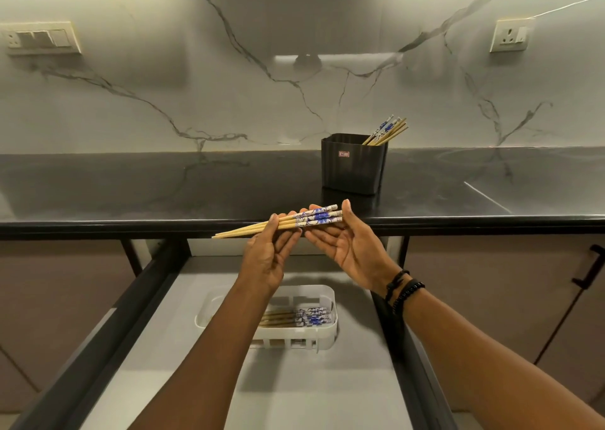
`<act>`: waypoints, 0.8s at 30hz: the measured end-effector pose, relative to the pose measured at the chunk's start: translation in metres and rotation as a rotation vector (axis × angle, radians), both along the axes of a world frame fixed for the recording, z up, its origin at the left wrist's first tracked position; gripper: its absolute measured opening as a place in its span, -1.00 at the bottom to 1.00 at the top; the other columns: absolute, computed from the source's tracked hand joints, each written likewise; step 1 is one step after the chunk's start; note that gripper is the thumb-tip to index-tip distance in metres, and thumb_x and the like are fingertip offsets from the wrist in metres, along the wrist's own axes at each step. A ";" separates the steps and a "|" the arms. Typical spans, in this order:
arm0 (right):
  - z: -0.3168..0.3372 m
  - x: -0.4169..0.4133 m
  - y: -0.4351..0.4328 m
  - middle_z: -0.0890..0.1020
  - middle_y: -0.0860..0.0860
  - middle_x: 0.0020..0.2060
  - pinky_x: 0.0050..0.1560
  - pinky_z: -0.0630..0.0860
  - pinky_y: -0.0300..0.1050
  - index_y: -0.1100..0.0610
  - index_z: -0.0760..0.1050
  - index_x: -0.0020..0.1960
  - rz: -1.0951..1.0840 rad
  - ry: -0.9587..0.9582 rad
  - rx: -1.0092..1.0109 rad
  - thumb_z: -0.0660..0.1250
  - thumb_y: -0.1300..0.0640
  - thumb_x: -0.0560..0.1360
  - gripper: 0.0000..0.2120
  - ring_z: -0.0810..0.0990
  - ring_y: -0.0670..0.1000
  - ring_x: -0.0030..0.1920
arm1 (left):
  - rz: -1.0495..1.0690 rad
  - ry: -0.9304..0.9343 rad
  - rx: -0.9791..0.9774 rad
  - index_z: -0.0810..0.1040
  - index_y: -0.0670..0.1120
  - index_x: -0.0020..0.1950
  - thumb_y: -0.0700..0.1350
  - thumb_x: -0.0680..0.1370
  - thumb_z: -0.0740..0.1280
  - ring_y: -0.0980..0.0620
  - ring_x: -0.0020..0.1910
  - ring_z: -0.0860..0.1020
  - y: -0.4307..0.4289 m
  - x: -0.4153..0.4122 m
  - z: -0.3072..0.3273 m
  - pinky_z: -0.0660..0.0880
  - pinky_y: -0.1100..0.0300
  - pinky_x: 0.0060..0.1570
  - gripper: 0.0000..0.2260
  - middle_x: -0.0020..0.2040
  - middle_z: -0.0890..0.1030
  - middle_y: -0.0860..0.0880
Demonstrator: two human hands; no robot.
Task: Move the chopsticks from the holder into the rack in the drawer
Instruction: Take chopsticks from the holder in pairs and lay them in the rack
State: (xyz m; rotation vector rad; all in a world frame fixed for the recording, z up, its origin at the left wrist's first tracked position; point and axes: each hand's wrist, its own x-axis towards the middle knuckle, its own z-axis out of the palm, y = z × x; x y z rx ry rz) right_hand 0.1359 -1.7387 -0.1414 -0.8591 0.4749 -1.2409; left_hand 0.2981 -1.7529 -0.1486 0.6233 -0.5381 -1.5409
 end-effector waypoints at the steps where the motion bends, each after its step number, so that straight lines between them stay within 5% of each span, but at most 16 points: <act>1: 0.000 0.001 0.000 0.59 0.20 0.26 0.19 0.57 -0.07 0.22 0.44 0.32 0.004 0.015 -0.012 0.14 -0.19 0.57 -0.45 0.57 0.16 0.28 | -0.015 0.008 0.014 0.54 -0.26 0.17 -0.15 0.59 0.30 -0.06 -0.12 0.71 0.000 0.002 0.000 0.64 0.18 -0.27 -0.77 -0.03 0.69 -0.22; 6: 0.001 0.002 0.002 0.59 0.18 0.25 0.18 0.59 -0.03 0.21 0.47 0.29 -0.014 0.040 -0.057 0.22 -0.16 0.52 -0.47 0.58 0.17 0.26 | -0.070 0.059 0.036 0.57 -0.25 0.05 -0.16 0.57 0.32 -0.10 -0.11 0.70 0.002 0.008 0.001 0.63 0.19 -0.32 -0.84 -0.06 0.69 -0.25; 12: -0.002 0.001 0.002 0.61 0.21 0.21 0.05 0.63 -0.11 0.18 0.63 0.15 -0.020 0.020 -0.068 0.30 -0.04 0.53 -0.65 0.59 0.17 0.24 | -0.088 0.115 0.033 0.53 -0.25 0.16 -0.17 0.58 0.30 -0.12 -0.01 0.68 0.004 0.010 0.001 0.64 0.15 -0.29 -0.79 0.06 0.67 -0.24; 24: -0.002 -0.002 0.004 0.62 0.23 0.19 0.03 0.63 -0.14 0.11 0.64 0.15 0.001 0.048 -0.087 0.31 -0.01 0.53 -0.70 0.63 0.15 0.20 | -0.079 0.131 0.030 0.52 -0.25 0.13 -0.22 0.58 0.30 -0.11 -0.06 0.70 0.002 0.011 0.002 0.63 0.15 -0.32 -0.84 -0.02 0.69 -0.24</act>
